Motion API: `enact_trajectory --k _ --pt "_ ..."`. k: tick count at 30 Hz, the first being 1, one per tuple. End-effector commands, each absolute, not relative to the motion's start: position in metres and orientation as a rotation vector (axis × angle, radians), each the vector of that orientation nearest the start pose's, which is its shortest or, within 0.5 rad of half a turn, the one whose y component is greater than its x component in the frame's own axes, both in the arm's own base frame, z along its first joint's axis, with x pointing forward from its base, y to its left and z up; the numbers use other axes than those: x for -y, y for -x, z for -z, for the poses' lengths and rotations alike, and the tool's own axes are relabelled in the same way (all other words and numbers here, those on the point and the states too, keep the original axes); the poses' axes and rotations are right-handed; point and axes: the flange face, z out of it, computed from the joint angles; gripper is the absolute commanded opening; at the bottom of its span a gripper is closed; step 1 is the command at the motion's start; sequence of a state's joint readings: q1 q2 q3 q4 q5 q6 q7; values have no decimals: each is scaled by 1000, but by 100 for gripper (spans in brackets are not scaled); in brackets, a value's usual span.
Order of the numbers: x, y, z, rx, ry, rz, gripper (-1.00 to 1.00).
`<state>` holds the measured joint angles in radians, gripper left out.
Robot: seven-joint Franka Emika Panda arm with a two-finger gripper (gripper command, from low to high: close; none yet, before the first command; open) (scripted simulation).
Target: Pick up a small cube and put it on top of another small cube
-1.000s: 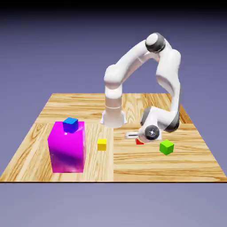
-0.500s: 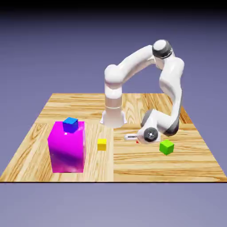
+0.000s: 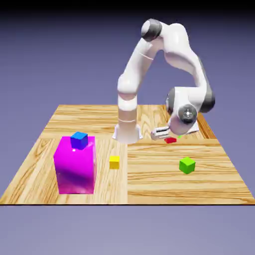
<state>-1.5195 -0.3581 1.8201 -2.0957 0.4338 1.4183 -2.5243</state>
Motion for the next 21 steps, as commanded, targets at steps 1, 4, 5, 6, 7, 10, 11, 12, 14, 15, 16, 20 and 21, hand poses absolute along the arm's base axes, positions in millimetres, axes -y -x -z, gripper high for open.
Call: enact_trajectory --k 1,4,5,6,7,10,11,12,14,15,16,20,21 --pt "-193 -433 -357 2361 649 -280 -100" --pt "-171 -448 -409 2395 657 -236 -100" --pt "-161 -453 -425 2403 663 -223 -100" --pt "-149 -458 -439 2409 672 -210 -100" --pt "-137 -463 -453 2413 683 -197 -100" --pt "-94 -477 -485 2412 725 -164 -100" --pt "-78 -481 -494 2408 742 -155 -100" --pt "-62 -485 -500 2401 761 -147 -100" --pt "-27 -494 -509 2380 802 -134 -100" --pt "-9 -498 -511 2366 824 -130 -100" --pt "9 -502 -511 2349 846 -128 -100" --pt "84 -517 -498 2260 940 -136 -100" --pt "102 -520 -491 2232 964 -143 -100"
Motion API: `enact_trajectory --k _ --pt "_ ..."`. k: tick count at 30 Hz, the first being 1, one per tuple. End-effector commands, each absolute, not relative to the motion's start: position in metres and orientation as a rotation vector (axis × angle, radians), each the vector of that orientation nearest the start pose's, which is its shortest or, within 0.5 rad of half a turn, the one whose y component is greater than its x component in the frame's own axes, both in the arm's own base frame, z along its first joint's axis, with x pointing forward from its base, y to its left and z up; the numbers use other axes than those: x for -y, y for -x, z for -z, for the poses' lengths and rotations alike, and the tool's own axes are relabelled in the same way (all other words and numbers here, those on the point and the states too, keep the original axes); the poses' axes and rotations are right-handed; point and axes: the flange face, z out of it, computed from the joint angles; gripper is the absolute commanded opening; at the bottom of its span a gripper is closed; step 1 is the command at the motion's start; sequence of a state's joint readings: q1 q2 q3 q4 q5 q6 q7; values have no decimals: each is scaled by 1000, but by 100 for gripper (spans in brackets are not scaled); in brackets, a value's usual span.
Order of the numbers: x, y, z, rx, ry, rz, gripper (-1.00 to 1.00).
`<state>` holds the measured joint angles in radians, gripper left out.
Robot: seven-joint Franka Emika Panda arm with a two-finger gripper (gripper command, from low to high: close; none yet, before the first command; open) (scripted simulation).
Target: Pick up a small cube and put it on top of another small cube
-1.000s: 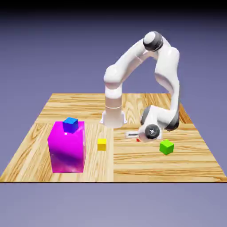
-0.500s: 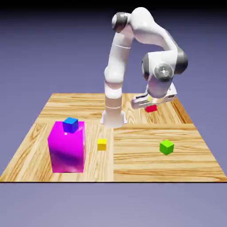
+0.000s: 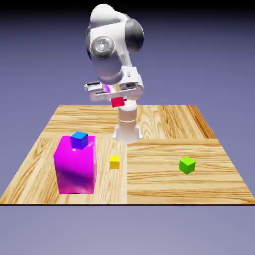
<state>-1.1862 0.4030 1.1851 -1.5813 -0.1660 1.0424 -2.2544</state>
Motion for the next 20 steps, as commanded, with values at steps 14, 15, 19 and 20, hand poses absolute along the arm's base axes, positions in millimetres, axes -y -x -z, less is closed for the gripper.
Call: enact_trajectory --k 14,15,19,20 --pt "227 -510 -361 1941 1127 -283 -100" --pt "226 -505 -355 1941 1127 -283 -100" --pt "223 -494 -342 1939 1128 -282 100" --pt "225 -500 -349 1940 1128 -282 100"
